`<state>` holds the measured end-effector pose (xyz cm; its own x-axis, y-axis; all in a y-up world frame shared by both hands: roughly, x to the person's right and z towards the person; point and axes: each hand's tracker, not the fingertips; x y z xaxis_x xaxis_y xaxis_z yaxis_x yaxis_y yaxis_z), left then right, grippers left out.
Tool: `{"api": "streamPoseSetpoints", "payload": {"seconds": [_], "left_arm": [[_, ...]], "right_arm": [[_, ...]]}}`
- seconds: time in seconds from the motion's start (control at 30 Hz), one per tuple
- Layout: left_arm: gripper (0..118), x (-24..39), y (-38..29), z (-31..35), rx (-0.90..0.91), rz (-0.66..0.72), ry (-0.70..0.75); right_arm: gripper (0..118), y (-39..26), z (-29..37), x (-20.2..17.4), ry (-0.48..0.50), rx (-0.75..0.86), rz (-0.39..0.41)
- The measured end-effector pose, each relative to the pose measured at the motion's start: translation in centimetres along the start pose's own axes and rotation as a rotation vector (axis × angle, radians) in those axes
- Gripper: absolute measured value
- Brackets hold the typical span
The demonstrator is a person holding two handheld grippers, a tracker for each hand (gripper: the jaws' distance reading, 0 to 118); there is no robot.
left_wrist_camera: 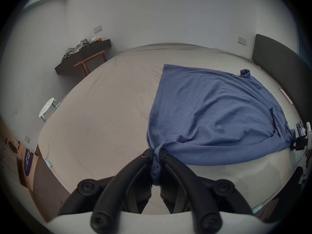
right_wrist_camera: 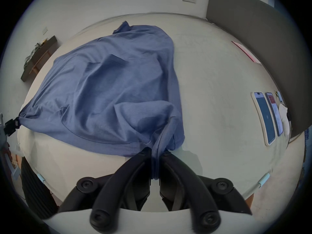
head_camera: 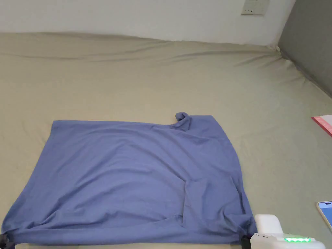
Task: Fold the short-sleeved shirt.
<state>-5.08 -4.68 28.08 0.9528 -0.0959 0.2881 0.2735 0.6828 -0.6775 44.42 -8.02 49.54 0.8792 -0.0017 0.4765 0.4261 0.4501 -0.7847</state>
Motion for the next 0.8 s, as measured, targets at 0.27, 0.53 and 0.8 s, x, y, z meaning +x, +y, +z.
{"api": "streamPoseSetpoints", "payload": {"seconds": [0.27,0.53,0.8], "left_arm": [[6,-1.1,1.4,1.3,0.060,0.147,-0.061],[6,-0.9,7.7,0.6,0.167,0.224,-0.105],[6,0.4,12.4,-6.0,0.119,0.213,-0.097]], "right_arm": [[11,0.0,4.1,1.0,0.027,0.223,-0.049],[11,6.1,5.6,1.0,0.040,0.308,-0.085],[11,14.0,0.2,-0.4,-0.009,0.209,-0.074]]}}
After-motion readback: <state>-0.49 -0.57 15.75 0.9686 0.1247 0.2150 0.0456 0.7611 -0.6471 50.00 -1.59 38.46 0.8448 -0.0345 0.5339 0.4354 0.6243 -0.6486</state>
